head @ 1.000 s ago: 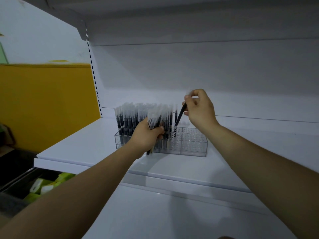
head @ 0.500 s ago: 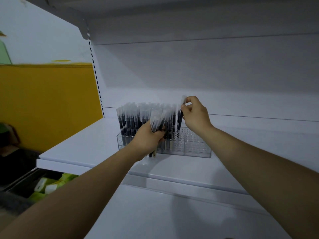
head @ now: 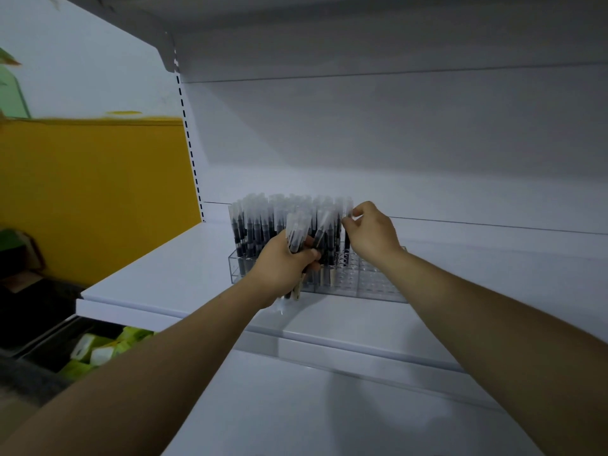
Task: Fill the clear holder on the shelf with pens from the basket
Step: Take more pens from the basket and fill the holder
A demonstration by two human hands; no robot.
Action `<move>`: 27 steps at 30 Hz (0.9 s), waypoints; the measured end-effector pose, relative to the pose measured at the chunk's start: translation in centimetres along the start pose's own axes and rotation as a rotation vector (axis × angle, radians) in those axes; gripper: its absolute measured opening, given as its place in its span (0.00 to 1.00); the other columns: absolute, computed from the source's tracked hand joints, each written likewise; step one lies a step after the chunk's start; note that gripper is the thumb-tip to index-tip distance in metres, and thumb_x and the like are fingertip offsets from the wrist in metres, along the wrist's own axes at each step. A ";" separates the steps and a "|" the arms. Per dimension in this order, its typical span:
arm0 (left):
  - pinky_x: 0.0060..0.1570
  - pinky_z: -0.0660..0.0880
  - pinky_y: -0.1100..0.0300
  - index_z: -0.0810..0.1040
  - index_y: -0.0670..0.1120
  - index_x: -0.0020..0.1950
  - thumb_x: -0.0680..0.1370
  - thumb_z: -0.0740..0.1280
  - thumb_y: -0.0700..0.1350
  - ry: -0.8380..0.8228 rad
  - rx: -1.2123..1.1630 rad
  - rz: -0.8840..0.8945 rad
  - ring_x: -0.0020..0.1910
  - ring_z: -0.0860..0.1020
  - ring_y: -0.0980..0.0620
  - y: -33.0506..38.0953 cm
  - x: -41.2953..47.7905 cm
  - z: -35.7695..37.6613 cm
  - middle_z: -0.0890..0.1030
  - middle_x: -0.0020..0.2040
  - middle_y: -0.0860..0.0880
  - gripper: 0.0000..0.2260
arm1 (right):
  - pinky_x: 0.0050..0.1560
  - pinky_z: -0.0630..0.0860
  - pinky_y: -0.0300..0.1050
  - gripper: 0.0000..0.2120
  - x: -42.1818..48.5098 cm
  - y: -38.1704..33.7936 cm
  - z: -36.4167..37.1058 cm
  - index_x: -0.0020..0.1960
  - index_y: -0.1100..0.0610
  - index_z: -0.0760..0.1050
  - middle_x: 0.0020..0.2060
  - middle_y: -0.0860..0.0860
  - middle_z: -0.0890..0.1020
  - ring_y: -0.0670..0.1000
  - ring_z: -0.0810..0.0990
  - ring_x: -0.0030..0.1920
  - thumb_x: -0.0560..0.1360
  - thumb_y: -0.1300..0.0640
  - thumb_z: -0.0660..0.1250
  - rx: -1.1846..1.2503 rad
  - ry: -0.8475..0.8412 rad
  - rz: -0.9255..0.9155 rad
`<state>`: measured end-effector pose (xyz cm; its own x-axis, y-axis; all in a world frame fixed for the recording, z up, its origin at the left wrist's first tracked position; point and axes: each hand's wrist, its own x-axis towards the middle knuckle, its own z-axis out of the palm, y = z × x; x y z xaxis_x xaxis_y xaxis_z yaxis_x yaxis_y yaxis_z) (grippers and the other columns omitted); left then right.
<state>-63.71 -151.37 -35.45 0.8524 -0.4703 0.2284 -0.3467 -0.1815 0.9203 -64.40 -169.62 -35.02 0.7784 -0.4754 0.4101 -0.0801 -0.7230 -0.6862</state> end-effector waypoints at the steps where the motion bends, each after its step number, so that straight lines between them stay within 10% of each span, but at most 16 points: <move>1: 0.47 0.79 0.52 0.74 0.47 0.45 0.79 0.64 0.38 0.005 -0.013 0.002 0.43 0.82 0.49 0.0 0.0 -0.1 0.82 0.48 0.40 0.06 | 0.46 0.67 0.42 0.13 -0.3 -0.3 -0.2 0.60 0.59 0.69 0.51 0.52 0.73 0.51 0.71 0.46 0.80 0.52 0.61 0.015 0.054 -0.022; 11: 0.39 0.79 0.60 0.76 0.39 0.55 0.80 0.64 0.39 -0.015 -0.058 0.051 0.42 0.83 0.51 1.3 0.4 1.2 0.82 0.48 0.41 0.06 | 0.34 0.65 0.38 0.14 -3.6 -3.1 -2.4 0.33 0.49 0.72 0.25 0.42 0.70 0.42 0.67 0.28 0.77 0.52 0.66 0.294 -0.029 -0.209; 18: 0.51 0.79 0.49 0.77 0.41 0.50 0.80 0.64 0.40 0.009 0.011 0.049 0.48 0.81 0.46 1.5 0.1 1.3 0.82 0.49 0.41 0.04 | 0.47 0.80 0.56 0.07 -2.9 -3.4 -3.8 0.43 0.49 0.71 0.42 0.53 0.82 0.55 0.81 0.44 0.79 0.49 0.61 0.402 0.081 -0.107; 27: 0.36 0.73 0.57 0.68 0.48 0.49 0.81 0.62 0.42 -0.091 0.071 0.003 0.32 0.73 0.49 1.3 -0.4 0.5 0.75 0.35 0.45 0.04 | 0.51 0.78 0.61 0.09 -2.3 -2.2 -3.7 0.59 0.53 0.71 0.44 0.54 0.79 0.60 0.80 0.49 0.82 0.54 0.57 0.354 0.097 -0.102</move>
<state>-64.71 -151.84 -34.54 0.8136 -0.5466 0.1983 -0.3786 -0.2392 0.8941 -68.30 -168.83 -32.20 0.7074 -0.4676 0.5300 0.2277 -0.5592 -0.7972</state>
